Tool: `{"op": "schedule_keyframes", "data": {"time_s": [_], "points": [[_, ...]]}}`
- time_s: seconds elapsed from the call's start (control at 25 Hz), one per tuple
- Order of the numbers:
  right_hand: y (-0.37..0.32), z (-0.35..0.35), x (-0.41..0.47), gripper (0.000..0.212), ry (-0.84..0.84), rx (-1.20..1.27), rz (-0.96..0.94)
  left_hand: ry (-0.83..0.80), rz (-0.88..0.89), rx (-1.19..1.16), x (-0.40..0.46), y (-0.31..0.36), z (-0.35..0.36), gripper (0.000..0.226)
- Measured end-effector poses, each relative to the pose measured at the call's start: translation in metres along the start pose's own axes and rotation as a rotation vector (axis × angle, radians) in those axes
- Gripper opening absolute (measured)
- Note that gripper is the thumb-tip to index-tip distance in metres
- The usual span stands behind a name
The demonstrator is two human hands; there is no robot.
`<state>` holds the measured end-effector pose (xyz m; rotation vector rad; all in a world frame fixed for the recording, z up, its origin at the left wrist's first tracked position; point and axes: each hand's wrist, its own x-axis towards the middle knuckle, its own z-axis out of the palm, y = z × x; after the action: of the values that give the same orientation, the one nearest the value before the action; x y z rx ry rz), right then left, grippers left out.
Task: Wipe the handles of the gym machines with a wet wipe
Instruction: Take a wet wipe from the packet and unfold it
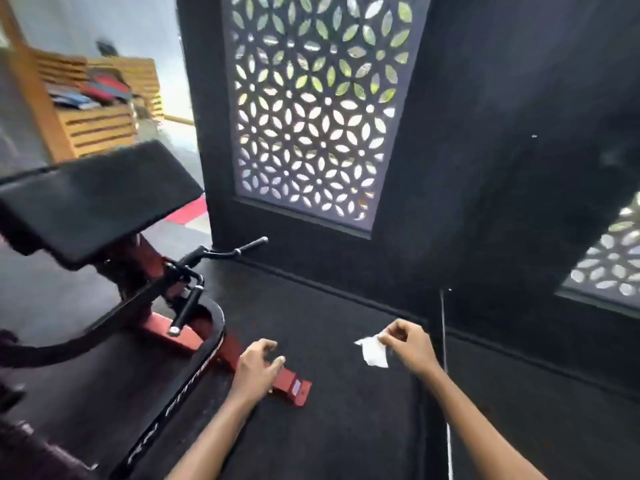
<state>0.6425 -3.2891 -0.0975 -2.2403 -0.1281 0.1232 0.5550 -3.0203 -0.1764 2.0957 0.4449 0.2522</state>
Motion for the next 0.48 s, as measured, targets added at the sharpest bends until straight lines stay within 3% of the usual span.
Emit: {"op": "schedule_keyframes", "data": {"time_s": [0.24, 0.48], "points": [[-0.038, 0.053, 0.087, 0.019, -0.376, -0.009, -0.261, 0.347, -0.252, -0.017, -0.013, 0.01, -0.009, 0.023], [-0.078, 0.11, 0.117, 0.014, -0.659, 0.114, -0.317, 0.568, -0.411, -0.005, -0.022, 0.015, -0.029, 0.022]]}}
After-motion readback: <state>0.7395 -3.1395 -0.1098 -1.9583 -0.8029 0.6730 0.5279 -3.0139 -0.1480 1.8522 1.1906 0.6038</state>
